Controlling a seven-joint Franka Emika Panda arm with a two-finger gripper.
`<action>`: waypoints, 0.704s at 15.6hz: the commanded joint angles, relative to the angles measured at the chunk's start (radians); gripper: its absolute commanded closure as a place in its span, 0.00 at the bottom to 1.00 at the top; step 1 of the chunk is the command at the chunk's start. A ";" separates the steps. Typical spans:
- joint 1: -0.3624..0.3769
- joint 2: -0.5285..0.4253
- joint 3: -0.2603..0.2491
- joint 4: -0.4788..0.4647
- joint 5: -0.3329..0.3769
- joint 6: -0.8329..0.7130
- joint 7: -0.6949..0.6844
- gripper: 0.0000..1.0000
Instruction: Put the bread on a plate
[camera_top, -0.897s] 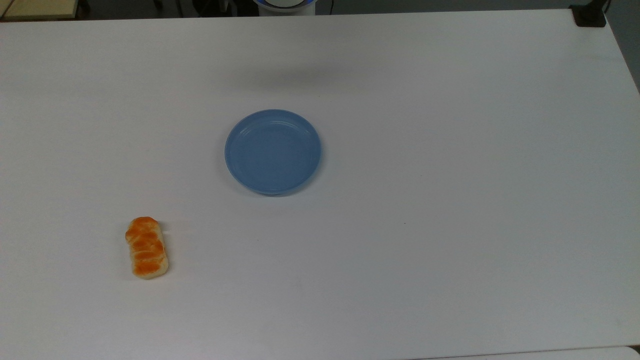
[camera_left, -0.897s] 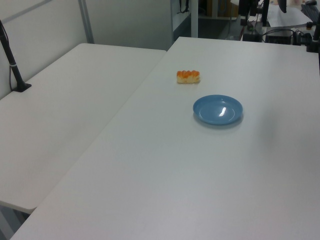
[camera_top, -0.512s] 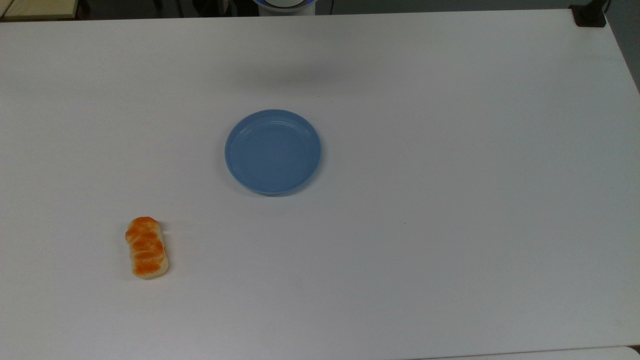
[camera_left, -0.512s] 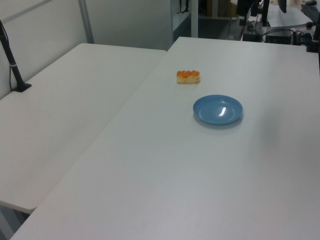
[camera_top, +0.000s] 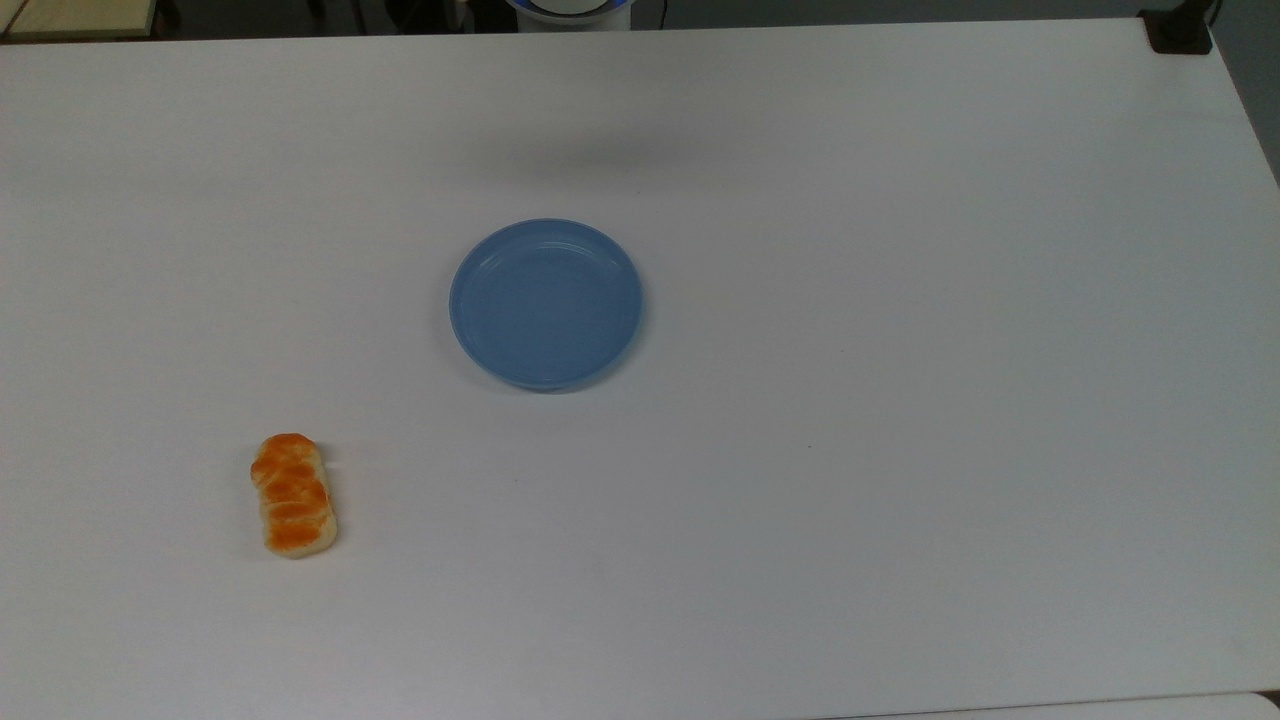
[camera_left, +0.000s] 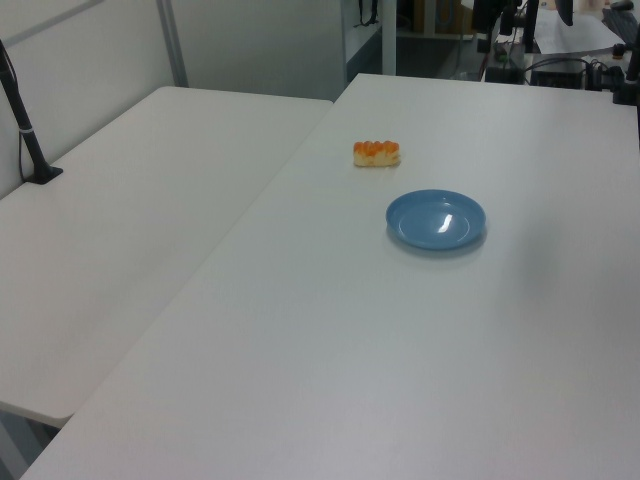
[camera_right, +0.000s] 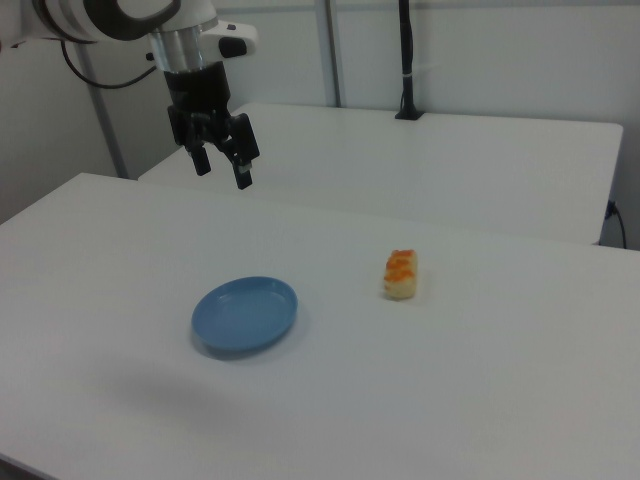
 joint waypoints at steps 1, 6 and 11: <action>-0.005 -0.007 0.003 -0.002 0.019 0.009 -0.068 0.00; -0.023 -0.009 0.001 -0.001 0.005 0.010 -0.235 0.00; -0.083 -0.001 0.001 0.002 -0.014 0.033 -0.475 0.00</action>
